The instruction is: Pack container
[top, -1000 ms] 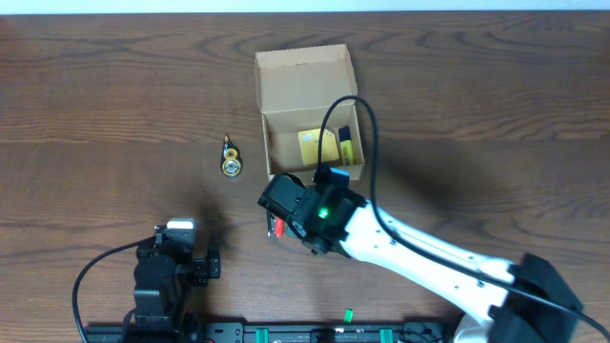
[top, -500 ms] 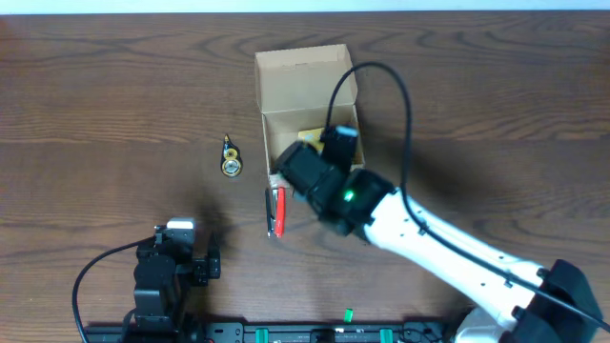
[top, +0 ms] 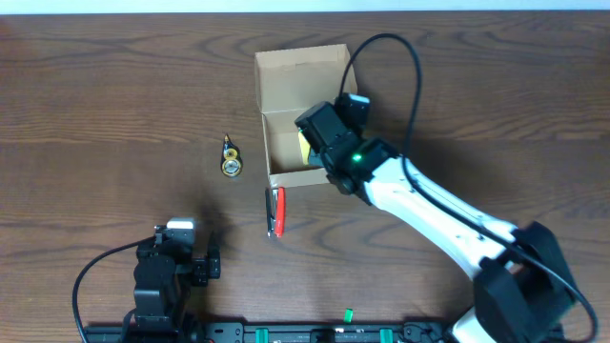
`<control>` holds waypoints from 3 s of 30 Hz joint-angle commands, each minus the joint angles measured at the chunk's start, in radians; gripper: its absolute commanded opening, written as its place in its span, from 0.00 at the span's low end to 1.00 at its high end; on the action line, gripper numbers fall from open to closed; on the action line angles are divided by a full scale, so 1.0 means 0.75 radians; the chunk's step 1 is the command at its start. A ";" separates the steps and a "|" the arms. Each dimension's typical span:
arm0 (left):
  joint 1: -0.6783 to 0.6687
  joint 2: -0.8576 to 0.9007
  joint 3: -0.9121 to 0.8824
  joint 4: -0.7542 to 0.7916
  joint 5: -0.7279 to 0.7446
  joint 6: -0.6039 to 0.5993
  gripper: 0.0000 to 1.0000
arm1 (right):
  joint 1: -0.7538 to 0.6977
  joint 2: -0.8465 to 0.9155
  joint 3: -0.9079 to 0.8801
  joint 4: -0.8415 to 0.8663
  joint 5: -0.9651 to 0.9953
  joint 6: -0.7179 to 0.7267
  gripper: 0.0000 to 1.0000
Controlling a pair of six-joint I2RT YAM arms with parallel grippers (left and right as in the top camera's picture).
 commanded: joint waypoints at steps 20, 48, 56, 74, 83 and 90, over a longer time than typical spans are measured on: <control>0.005 -0.009 -0.017 -0.002 -0.024 0.023 0.95 | -0.022 0.129 0.051 0.066 -0.025 -0.152 0.49; 0.005 -0.009 -0.017 -0.002 -0.024 0.023 0.95 | 0.246 0.094 0.529 -0.508 -0.194 -0.309 0.99; 0.005 -0.009 -0.017 -0.002 -0.024 0.023 0.95 | 0.296 0.038 0.529 -0.618 -0.267 -0.308 0.99; 0.005 -0.009 -0.017 -0.002 -0.024 0.023 0.95 | 0.288 -0.276 0.408 -0.793 -0.291 -0.633 0.99; 0.005 -0.009 -0.017 -0.002 -0.024 0.023 0.95 | 0.222 -0.911 -0.011 -0.800 -0.193 -0.644 0.99; 0.005 -0.009 -0.017 -0.002 -0.024 0.023 0.95 | 0.203 -1.287 -0.134 -0.918 -0.023 -0.470 0.99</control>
